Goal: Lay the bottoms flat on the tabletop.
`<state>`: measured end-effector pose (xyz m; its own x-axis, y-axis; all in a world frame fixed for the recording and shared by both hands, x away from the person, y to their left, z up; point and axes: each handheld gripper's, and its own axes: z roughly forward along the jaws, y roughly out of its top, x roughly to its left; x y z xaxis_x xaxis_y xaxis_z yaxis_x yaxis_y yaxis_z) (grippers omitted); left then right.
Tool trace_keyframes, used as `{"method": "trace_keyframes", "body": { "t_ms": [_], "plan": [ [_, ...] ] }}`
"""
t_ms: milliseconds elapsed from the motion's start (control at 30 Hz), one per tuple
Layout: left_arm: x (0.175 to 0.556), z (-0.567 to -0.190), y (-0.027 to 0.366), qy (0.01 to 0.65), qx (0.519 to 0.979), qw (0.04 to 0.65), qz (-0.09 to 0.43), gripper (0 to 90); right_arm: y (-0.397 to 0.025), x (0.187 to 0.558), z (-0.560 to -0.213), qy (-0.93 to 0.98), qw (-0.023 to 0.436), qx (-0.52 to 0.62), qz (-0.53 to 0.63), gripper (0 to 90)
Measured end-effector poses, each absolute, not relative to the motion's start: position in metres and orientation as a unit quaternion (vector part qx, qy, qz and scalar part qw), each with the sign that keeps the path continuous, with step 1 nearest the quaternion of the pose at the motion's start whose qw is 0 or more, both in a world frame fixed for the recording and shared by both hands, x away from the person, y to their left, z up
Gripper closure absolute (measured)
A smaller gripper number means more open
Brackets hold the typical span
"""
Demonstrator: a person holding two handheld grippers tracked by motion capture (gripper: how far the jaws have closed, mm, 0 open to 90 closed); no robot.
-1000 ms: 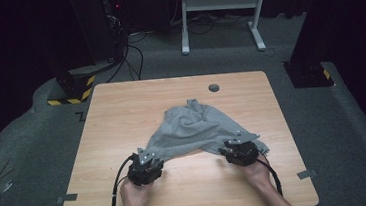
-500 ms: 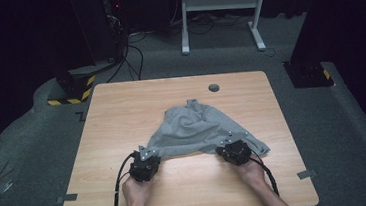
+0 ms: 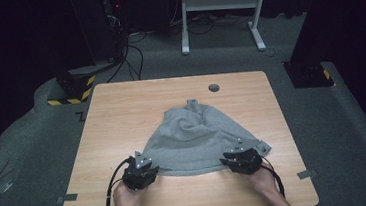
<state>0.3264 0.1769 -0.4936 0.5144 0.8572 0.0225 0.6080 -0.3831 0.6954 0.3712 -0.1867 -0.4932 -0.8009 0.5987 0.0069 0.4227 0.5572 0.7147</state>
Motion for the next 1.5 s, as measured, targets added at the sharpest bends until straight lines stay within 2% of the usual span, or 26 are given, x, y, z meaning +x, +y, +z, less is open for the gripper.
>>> {"method": "trace_keyframes", "body": {
  "t_ms": [133, 233, 333, 433, 467, 600, 667, 733, 833, 933, 1033, 1200, 1300, 1400, 1433, 1467, 1500],
  "plan": [
    [0.331, -0.49, 0.174, 0.453, 0.807, 0.322, 0.198, 56.7, -0.195, 0.378, -0.488, 0.853, 0.119, 0.328, 0.389, 66.1],
    [0.338, -0.496, 0.173, 0.463, 0.803, 0.318, 0.199, 58.7, -0.19, 0.384, -0.493, 0.859, 0.127, 0.328, 0.371, 65.8],
    [0.341, -0.506, 0.172, 0.462, 0.81, 0.303, 0.196, 69.6, -0.186, 0.393, -0.506, 0.864, 0.125, 0.343, 0.346, 72.1],
    [0.333, -0.511, 0.174, 0.448, 0.82, 0.297, 0.194, 86.9, -0.188, 0.389, -0.514, 0.867, 0.128, 0.337, 0.344, 87.2],
    [0.33, -0.51, 0.176, 0.448, 0.823, 0.293, 0.191, 89.5, -0.19, 0.386, -0.514, 0.87, 0.129, 0.33, 0.344, 89.4],
    [0.32, -0.507, 0.184, 0.445, 0.828, 0.284, 0.188, 89.8, -0.195, 0.373, -0.511, 0.88, 0.118, 0.307, 0.342, 89.8],
    [0.32, -0.505, 0.186, 0.45, 0.822, 0.301, 0.177, 88.3, -0.198, 0.369, -0.507, 0.877, 0.123, 0.303, 0.352, 86.6],
    [0.322, -0.5, 0.185, 0.456, 0.81, 0.33, 0.165, 76.2, -0.202, 0.371, -0.5, 0.861, 0.142, 0.316, 0.371, 79.1],
    [0.33, -0.495, 0.174, 0.46, 0.804, 0.33, 0.182, 58.0, -0.204, 0.383, -0.493, 0.846, 0.155, 0.346, 0.375, 72.1],
    [0.343, -0.496, 0.163, 0.461, 0.803, 0.323, 0.197, 53.6, -0.203, 0.396, -0.495, 0.844, 0.165, 0.364, 0.357, 69.7],
    [0.352, -0.506, 0.16, 0.47, 0.804, 0.305, 0.198, 57.5, -0.2, 0.401, -0.503, 0.847, 0.16, 0.373, 0.343, 70.7],
    [0.347, -0.511, 0.168, 0.466, 0.811, 0.302, 0.186, 76.1, -0.198, 0.392, -0.515, 0.856, 0.144, 0.362, 0.341, 81.1],
    [0.338, -0.51, 0.174, 0.46, 0.818, 0.294, 0.182, 85.9, -0.197, 0.382, -0.514, 0.865, 0.137, 0.343, 0.339, 81.2],
    [0.332, -0.507, 0.18, 0.464, 0.816, 0.294, 0.18, 86.8, -0.195, 0.373, -0.511, 0.873, 0.127, 0.326, 0.34, 77.7],
    [0.332, -0.507, 0.18, 0.464, 0.816, 0.294, 0.18, 83.0, -0.195, 0.373, -0.511, 0.873, 0.127, 0.326, 0.34, 77.7],
    [0.333, -0.505, 0.179, 0.465, 0.812, 0.299, 0.185, 83.0, -0.195, 0.373, -0.507, 0.865, 0.134, 0.327, 0.357, 74.6],
    [0.334, -0.503, 0.178, 0.466, 0.808, 0.305, 0.191, 76.4, -0.196, 0.375, -0.503, 0.858, 0.138, 0.333, 0.365, 71.8]
  ]
}}
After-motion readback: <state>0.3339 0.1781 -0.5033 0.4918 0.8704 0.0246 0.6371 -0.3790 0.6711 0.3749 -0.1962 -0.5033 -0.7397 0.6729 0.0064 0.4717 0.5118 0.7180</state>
